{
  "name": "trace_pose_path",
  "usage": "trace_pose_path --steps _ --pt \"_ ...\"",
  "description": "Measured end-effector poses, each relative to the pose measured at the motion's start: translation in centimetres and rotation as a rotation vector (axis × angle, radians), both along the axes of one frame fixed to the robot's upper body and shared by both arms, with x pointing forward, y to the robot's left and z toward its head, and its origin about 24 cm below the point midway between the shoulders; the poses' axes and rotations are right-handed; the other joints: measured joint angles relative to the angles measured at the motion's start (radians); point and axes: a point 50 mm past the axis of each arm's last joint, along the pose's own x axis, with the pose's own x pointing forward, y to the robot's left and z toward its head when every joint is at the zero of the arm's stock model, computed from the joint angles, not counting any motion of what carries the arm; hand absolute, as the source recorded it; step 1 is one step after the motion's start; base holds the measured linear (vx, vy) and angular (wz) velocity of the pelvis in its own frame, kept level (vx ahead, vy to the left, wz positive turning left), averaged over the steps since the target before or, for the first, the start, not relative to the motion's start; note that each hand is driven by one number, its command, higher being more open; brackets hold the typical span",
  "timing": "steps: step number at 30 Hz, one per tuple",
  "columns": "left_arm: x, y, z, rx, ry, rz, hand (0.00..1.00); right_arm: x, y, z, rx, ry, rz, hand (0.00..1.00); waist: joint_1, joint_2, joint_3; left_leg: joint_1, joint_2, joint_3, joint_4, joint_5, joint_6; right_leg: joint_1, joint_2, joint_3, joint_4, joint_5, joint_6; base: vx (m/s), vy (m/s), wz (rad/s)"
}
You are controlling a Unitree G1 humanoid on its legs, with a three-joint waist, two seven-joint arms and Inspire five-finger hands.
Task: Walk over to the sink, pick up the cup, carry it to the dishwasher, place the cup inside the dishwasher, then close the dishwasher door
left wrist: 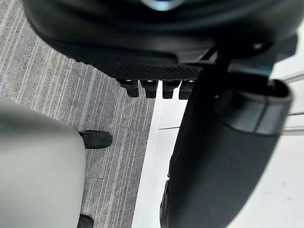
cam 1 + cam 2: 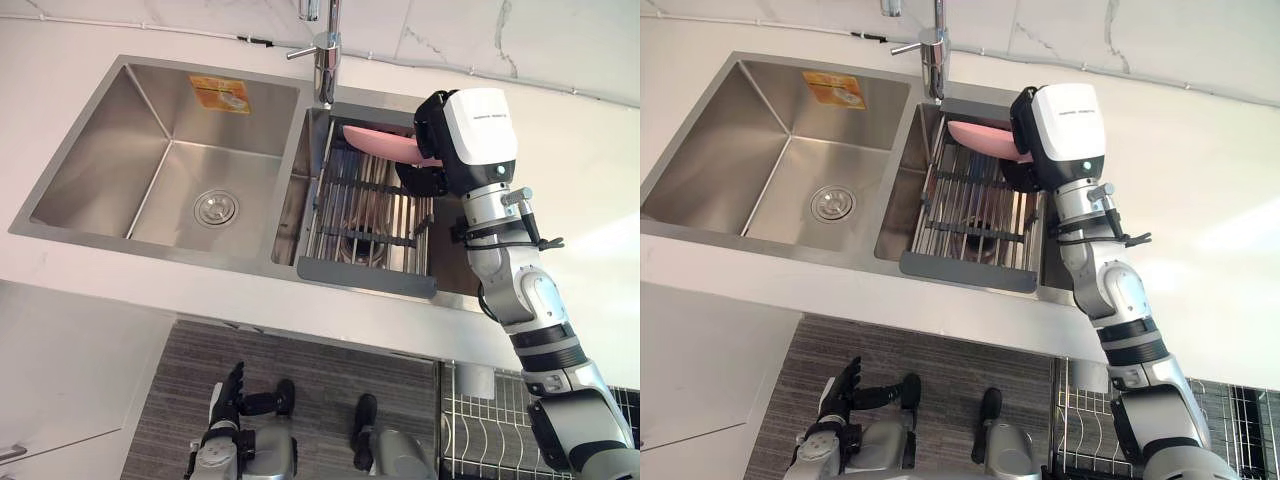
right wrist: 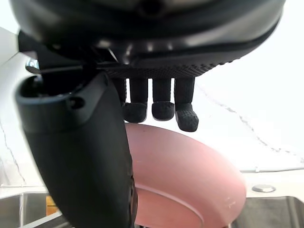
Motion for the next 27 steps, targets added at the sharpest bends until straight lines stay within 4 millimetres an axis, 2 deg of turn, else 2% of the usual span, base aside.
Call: trace_pose_path --steps 14,15,18,27 --pt "-0.3 -0.2 -0.3 -0.007 0.022 -0.003 1.0 -1.0 -0.5 -1.6 0.04 0.036 0.01 0.0 -0.003 0.022 -0.02 0.01 0.005 0.0 0.0 0.0 -0.001 0.013 0.006 0.004 -0.009 0.005 -0.002 0.0 0.0 0.0" --pt "-0.5 -0.2 -0.4 -0.008 0.031 -0.003 1.0 -1.2 -0.7 -2.3 0.042 0.057 0.004 1.0 -0.003 0.023 -0.028 0.01 0.005 0.0 0.0 0.001 -0.001 0.015 0.006 0.003 -0.014 0.006 -0.002 0.0 0.0 0.0" --pt "-0.7 -0.2 -0.6 -0.008 0.041 -0.003 1.0 -1.5 -1.0 -3.6 0.073 0.106 0.003 1.0 -0.009 0.024 -0.035 0.017 0.003 0.0 0.0 0.001 -0.001 0.027 0.006 0.002 -0.022 0.009 -0.001 0.0 0.0 0.0" --pt "-1.2 -0.2 -0.8 -0.009 0.062 -0.005 1.0 -2.0 -0.7 -5.0 0.106 0.15 0.009 1.0 -0.024 0.023 -0.056 0.02 0.003 0.001 0.0 0.0 -0.002 0.031 0.006 0.003 -0.025 0.012 0.001 0.0 0.0 0.0"
